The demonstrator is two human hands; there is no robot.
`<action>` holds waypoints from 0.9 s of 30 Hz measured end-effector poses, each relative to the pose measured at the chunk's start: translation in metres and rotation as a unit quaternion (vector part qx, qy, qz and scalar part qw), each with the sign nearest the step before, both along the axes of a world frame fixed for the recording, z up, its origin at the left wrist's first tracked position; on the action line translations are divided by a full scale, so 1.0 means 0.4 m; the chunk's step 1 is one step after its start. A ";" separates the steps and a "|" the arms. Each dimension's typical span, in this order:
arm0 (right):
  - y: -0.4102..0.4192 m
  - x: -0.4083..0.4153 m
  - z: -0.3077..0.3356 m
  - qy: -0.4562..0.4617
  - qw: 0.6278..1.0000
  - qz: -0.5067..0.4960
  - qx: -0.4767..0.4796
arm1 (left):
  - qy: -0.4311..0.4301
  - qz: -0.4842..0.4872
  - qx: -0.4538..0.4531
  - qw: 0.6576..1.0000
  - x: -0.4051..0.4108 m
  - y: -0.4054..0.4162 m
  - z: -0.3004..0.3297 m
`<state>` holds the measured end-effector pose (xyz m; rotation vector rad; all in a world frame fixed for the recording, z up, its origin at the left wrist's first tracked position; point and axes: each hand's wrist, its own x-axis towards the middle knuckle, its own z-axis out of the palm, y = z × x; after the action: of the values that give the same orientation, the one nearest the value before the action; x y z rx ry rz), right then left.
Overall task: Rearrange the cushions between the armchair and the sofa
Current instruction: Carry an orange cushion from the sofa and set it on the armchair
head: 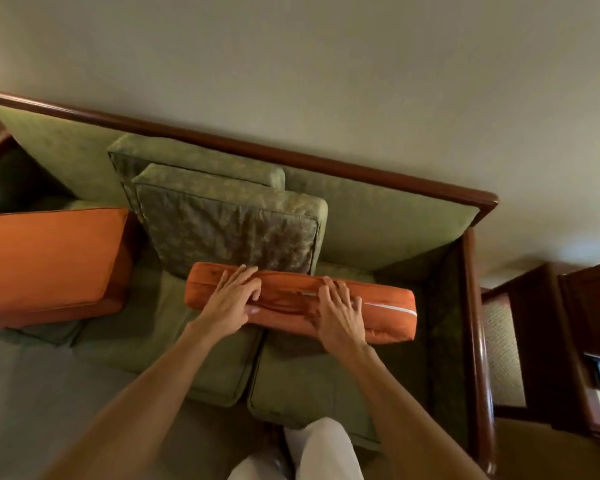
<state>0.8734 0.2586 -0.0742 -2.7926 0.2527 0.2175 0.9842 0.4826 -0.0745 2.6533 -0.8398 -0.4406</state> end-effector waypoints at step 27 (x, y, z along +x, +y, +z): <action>-0.157 0.054 -0.013 0.086 0.994 0.006 -0.061 | -0.046 -0.085 0.175 0.980 0.099 -0.125 -0.026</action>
<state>0.8950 0.1958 -0.0792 -2.8999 0.2984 0.4613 1.0237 0.4328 -0.0848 2.9516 -1.1151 -0.5574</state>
